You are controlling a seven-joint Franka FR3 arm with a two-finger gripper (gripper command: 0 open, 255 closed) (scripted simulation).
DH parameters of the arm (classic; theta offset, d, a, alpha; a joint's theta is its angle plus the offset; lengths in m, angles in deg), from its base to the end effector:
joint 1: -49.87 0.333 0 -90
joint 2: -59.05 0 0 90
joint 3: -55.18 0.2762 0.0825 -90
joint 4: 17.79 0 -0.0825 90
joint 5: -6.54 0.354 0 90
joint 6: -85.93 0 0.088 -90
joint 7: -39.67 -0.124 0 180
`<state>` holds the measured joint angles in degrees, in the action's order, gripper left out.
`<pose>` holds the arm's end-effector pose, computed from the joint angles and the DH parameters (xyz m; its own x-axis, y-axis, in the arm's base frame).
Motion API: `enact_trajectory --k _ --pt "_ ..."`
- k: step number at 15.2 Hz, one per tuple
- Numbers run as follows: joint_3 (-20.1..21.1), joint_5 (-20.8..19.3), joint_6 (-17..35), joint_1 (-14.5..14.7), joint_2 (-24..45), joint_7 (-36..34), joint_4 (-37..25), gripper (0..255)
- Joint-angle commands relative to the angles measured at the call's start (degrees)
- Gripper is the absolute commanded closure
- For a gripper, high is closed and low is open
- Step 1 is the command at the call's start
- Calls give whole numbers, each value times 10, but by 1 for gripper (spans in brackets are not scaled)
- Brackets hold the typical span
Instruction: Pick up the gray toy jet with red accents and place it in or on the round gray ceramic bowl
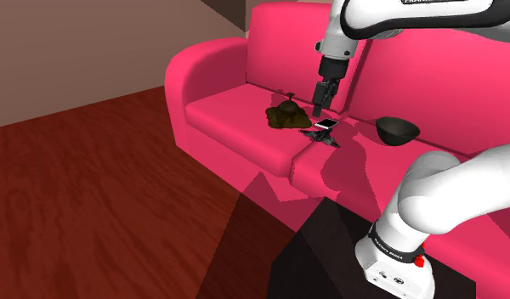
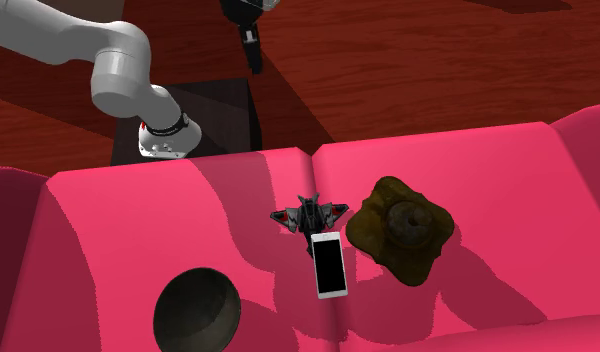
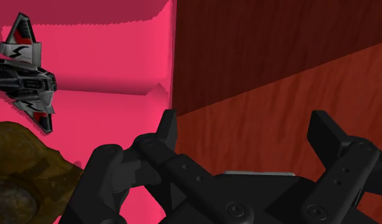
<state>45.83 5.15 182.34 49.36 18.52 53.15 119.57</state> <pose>0.3270 -0.0654 0.5083 0.9945 0.1050 0.0058 0.1052 -0.9910 -0.0825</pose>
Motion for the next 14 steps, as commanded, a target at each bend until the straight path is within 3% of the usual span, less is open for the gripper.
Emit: enact_trajectory --k 1,8,14 --pt "-19 -13 28 -4 24 25 4 0" --pt "-84 -44 126 -16 126 107 0 0" --pt "-139 -42 205 -18 237 183 -33 0"
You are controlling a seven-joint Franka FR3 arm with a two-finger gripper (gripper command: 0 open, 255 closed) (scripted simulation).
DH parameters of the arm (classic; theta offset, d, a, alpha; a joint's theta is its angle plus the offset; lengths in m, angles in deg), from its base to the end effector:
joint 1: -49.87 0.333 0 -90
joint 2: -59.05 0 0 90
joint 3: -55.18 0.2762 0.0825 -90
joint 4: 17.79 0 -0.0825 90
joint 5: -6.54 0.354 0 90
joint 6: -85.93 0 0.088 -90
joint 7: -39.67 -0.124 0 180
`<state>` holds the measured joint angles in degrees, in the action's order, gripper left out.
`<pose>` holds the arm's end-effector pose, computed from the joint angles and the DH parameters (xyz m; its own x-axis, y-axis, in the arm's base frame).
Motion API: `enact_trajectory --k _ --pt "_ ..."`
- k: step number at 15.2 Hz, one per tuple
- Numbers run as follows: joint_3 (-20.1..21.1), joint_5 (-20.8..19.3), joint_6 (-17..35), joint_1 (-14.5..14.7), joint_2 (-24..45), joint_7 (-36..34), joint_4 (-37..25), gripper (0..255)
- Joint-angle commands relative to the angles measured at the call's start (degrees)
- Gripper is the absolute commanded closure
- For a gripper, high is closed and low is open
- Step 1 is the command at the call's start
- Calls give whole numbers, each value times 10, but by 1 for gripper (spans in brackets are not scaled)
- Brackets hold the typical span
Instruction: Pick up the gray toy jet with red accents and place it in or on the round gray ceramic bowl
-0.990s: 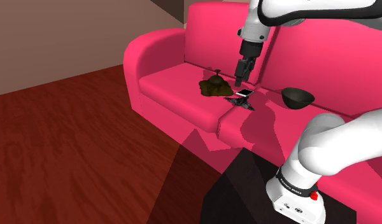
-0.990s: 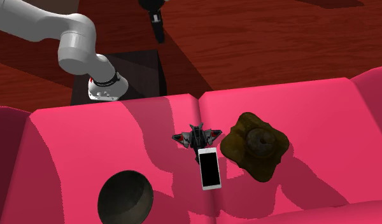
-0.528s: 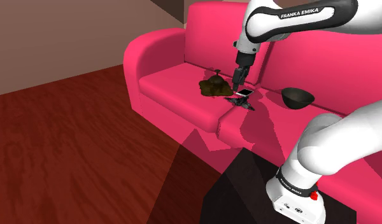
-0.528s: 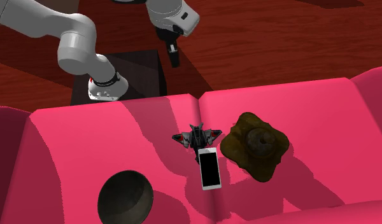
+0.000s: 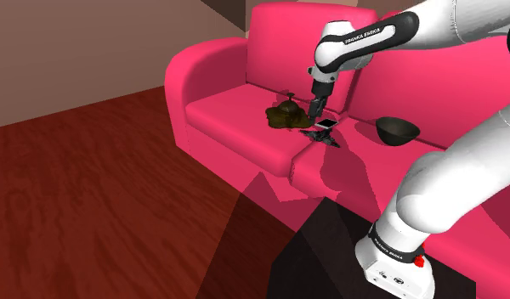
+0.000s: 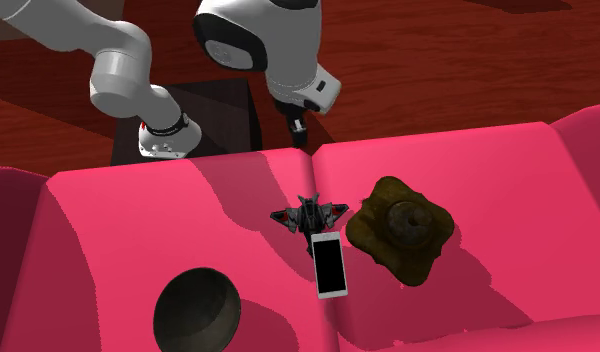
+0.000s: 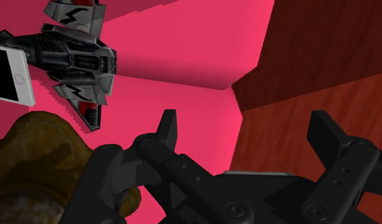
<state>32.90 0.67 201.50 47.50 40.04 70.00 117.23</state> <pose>0.3889 -0.1874 0.4041 0.9862 0.1653 -0.0069 0.1648 -0.9854 -0.0419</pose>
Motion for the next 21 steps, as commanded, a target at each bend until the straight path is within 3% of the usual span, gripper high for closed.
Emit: enact_trajectory --k 1,10,17,21 --pt "-18 6 25 0 42 28 -17 0" --pt "-68 87 107 -17 245 166 -124 0" --pt "-57 167 128 -72 409 263 -251 0" --pt "-49 180 146 -83 435 274 -257 0"
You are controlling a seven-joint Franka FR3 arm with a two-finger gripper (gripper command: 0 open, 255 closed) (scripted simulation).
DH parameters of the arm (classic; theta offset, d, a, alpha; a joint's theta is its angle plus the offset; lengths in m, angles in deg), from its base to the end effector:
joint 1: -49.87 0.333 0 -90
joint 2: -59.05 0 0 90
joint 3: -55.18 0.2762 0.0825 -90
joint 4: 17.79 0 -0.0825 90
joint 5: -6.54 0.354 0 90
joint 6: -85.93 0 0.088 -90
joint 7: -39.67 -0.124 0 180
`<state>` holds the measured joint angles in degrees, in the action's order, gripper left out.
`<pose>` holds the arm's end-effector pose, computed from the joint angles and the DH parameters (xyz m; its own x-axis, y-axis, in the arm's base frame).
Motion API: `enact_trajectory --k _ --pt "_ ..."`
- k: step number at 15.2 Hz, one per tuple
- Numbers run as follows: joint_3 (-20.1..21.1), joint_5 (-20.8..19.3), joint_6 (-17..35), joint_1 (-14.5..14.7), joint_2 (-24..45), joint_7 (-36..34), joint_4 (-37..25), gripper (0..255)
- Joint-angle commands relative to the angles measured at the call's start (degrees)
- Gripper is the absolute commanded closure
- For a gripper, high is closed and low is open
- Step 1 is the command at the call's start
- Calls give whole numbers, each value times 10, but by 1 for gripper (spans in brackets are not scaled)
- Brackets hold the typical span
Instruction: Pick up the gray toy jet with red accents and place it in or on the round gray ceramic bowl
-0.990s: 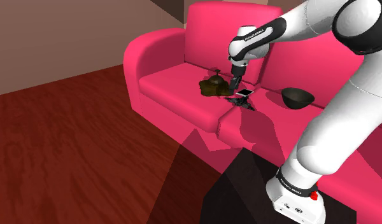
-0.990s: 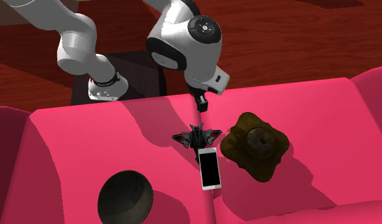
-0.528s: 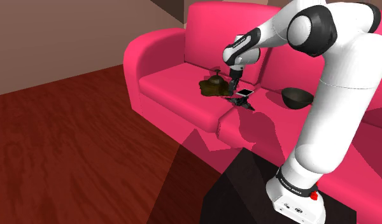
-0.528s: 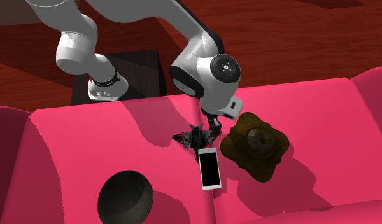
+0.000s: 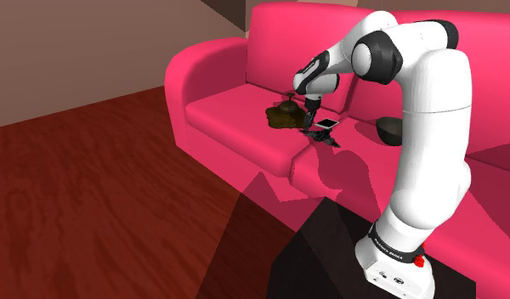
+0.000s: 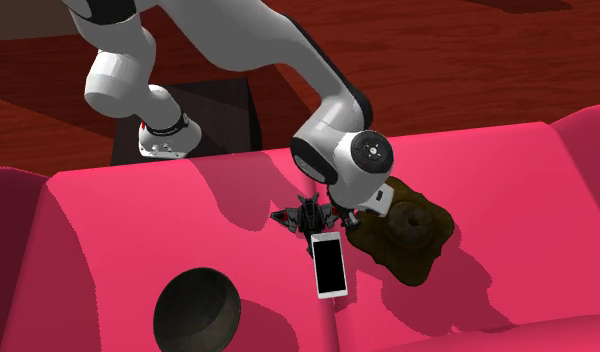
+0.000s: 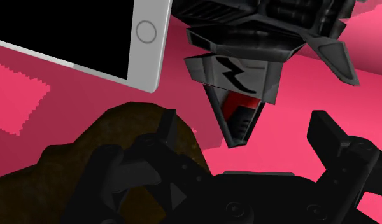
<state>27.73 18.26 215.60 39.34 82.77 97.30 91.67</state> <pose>0.4712 -0.3474 0.2664 0.9698 0.2423 -0.0281 0.2427 -0.9700 0.0124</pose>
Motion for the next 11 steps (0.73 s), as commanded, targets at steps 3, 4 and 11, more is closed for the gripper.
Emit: enact_trajectory --k 3,4,11 --pt "8 13 23 -5 22 7 2 0" --pt "10 16 29 -7 27 8 4 0" --pt "11 18 32 -7 30 10 4 0"
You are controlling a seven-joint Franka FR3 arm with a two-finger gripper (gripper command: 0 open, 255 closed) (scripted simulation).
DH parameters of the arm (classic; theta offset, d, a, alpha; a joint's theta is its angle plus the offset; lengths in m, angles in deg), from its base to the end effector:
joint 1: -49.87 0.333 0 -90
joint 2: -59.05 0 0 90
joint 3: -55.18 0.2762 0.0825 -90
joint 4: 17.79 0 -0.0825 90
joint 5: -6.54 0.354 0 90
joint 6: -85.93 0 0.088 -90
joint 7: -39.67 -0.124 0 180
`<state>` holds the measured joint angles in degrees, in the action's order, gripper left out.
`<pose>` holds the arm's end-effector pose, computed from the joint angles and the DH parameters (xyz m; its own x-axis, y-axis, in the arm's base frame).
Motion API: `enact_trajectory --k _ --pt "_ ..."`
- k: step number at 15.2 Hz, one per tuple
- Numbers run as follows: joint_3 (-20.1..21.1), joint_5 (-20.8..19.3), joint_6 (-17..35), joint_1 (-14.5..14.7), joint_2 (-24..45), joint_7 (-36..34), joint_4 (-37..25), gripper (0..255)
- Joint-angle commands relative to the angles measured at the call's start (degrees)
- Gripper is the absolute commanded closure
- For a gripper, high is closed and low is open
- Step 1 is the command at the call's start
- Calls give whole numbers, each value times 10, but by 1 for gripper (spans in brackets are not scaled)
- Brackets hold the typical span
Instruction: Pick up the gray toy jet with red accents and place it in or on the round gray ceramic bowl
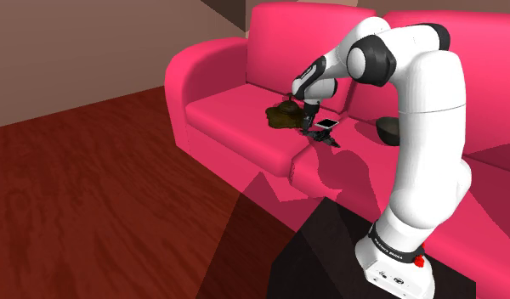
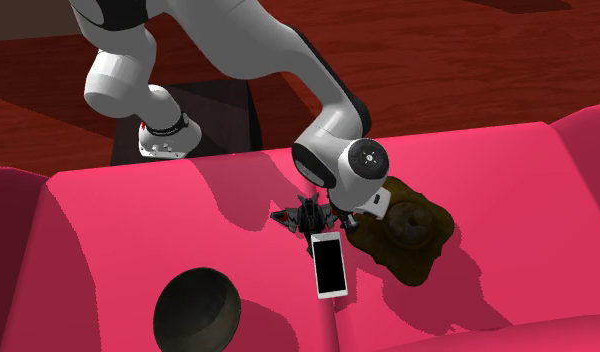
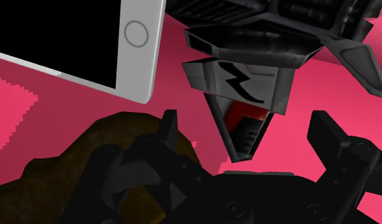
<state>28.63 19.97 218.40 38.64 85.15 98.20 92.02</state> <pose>0.4722 -0.3480 0.2445 0.9704 0.2406 -0.0219 0.2410 -0.9704 0.0140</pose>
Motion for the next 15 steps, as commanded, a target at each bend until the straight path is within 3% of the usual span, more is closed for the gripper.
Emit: enact_trajectory --k 1,2,9,15 --pt "2 1 4 0 7 1 1 0" --pt "2 1 4 0 8 0 0 255" --pt "5 4 -2 -1 18 -2 -17 255" --pt "-6 -11 -19 5 -13 -6 -4 255"
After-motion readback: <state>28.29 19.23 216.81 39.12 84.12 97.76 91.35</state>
